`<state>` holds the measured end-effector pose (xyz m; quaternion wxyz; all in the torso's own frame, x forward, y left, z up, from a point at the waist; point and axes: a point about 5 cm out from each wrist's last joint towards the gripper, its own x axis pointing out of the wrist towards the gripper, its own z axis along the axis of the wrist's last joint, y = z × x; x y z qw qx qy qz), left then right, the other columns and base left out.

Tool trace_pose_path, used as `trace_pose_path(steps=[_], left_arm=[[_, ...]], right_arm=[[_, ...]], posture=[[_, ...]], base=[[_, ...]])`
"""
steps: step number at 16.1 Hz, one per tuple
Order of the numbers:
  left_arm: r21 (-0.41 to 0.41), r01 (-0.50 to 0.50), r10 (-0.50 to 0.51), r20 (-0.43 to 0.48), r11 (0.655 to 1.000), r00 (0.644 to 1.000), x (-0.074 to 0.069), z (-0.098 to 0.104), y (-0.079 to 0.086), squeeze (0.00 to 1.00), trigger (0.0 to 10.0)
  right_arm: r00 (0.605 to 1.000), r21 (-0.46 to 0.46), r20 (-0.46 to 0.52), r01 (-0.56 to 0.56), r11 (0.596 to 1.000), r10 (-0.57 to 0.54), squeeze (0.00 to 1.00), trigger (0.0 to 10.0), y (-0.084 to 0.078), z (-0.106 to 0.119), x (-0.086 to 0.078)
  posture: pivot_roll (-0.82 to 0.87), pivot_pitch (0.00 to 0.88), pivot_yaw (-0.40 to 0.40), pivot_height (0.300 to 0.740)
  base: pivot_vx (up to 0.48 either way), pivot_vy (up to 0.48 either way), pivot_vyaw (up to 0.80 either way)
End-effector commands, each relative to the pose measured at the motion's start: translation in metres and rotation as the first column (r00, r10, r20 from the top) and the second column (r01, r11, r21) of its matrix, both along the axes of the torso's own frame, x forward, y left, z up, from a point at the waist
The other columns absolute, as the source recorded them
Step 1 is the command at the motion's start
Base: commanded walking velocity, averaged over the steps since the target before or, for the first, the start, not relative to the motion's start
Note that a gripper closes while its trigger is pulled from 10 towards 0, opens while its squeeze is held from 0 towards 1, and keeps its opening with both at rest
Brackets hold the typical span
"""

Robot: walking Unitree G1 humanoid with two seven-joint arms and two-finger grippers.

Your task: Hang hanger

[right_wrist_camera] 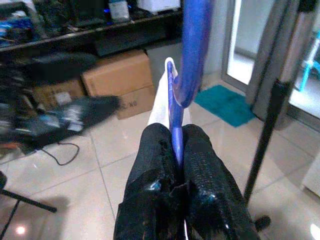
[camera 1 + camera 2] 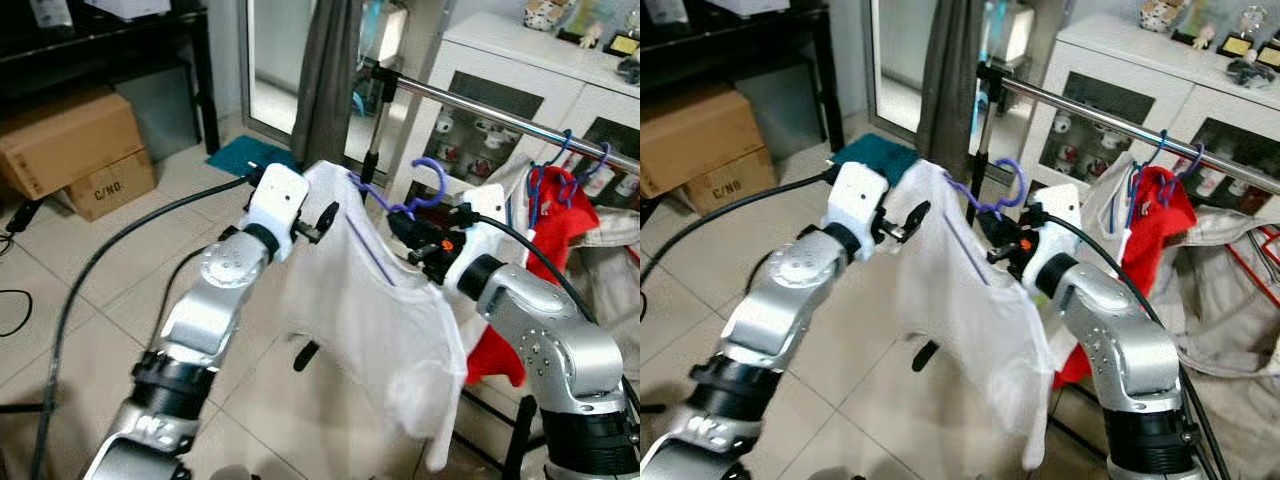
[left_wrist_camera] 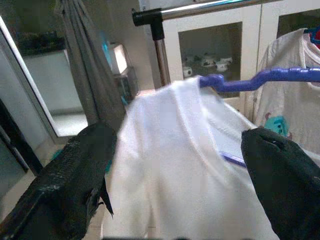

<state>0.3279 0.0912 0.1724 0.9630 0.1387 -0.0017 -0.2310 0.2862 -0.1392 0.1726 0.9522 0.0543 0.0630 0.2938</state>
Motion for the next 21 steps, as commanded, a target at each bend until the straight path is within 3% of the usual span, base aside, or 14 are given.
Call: trace_pose_path(steps=[1,3,6,7,8,9,10,12,21], left_arm=[[0.001,-0.042,0.042,0.017,0.999,0.999,0.006,0.004,0.0,0.0,10.0],[0.034,-0.071,0.07,0.037,0.997,0.997,0.009,0.004,0.001,0.0,10.0],[0.016,-0.069,0.068,0.049,0.997,0.996,0.011,0.005,0.0,0.0,10.0],[0.006,-0.061,0.061,0.053,0.998,0.997,0.011,0.005,-0.001,0.0,5.6],[0.007,-0.056,0.056,0.054,0.998,0.997,0.011,0.005,-0.002,0.0,2.8],[0.013,-0.052,0.051,0.055,0.999,0.997,0.011,0.004,-0.002,0.0,1.8],[0.015,-0.048,0.048,0.055,0.999,0.997,0.011,0.004,-0.002,0.0,1.8],[0.011,-0.02,0.019,0.047,1.0,0.999,0.009,0.002,-0.003,0.0,0.0],[0.038,-0.083,0.082,0.04,0.996,0.996,0.012,-0.002,0.006,0.0,0.0]], right_arm=[[0.996,0.014,0.082,-0.033,0.999,0.031,0.0,0.0,0.003,0.013,-0.003],[0.994,0.026,0.093,-0.053,0.998,0.051,0.0,0.0,0.005,0.015,-0.006],[0.99,0.048,0.099,-0.103,0.994,0.098,0.0,0.0,0.01,0.016,-0.011],[0.989,0.049,0.1,-0.112,0.992,0.107,0.0,0.0,0.011,0.016,-0.012],[0.988,0.054,0.101,-0.121,0.991,0.115,0.0,0.0,0.011,0.016,-0.013],[0.988,0.057,0.102,-0.125,0.991,0.119,0.0,0.0,0.011,0.016,-0.014],[0.988,0.058,0.101,-0.126,0.99,0.12,0.0,0.0,0.011,0.016,-0.014],[0.986,0.069,0.102,-0.137,0.988,0.13,0.0,0.0,0.011,0.017,-0.015],[0.978,0.111,0.108,-0.189,0.976,0.177,0.0,0.0,0.015,0.02,-0.02]], posture=[[0.0,0.0,-0.088,0.74],[0.0,0.0,-0.081,0.74],[0.0,0.0,-0.077,0.74],[0.0,0.0,-0.077,0.74],[0.0,0.0,-0.076,0.74],[0.0,0.0,-0.075,0.74],[0.0,0.0,-0.075,0.74],[0.0,0.0,-0.074,0.74],[0.0,0.0,-0.071,0.74]], base=[[0.0,0.0,0.0],[0.0,0.0,0.0],[0.0,0.0,0.0],[0.0,0.0,0.0],[0.0,0.0,0.0],[0.0,0.0,0.0],[0.0,0.0,0.0],[0.0,0.0,0.0],[0.0,0.0,0.0]])
